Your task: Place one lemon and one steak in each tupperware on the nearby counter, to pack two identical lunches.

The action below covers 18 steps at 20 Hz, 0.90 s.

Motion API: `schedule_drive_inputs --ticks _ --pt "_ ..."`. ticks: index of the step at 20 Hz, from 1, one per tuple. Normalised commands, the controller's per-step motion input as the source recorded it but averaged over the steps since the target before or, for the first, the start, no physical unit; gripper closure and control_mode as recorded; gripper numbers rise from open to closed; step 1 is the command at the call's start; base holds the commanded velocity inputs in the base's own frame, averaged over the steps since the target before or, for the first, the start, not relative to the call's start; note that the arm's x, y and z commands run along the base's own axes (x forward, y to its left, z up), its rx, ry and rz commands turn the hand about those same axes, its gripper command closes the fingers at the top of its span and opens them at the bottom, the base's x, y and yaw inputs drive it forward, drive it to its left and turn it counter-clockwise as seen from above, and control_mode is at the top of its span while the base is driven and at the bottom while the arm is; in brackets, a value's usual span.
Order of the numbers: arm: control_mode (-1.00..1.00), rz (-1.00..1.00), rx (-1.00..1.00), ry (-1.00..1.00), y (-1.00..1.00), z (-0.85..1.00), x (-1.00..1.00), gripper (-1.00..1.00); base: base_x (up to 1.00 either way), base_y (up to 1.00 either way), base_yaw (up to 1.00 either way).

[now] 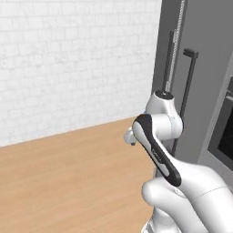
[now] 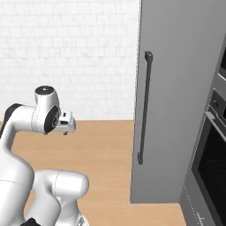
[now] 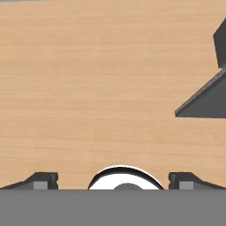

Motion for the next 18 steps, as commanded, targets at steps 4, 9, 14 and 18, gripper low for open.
schedule_drive_inputs --ticks 4,9,14,18 --pt "1.00 0.00 0.00 0.00 0.00 0.00 0.00 -1.00 1.00 1.00 0.00" --pt "1.00 0.00 0.00 0.00 0.00 0.00 0.00 -1.00 -0.12 -0.13 0.46" --pt "1.00 0.00 0.00 0.00 0.00 0.00 0.00 -1.00 0.26 -0.14 0.21" --pt "1.00 0.00 0.00 0.00 0.00 0.00 0.00 -1.00 1.00 0.92 0.00"
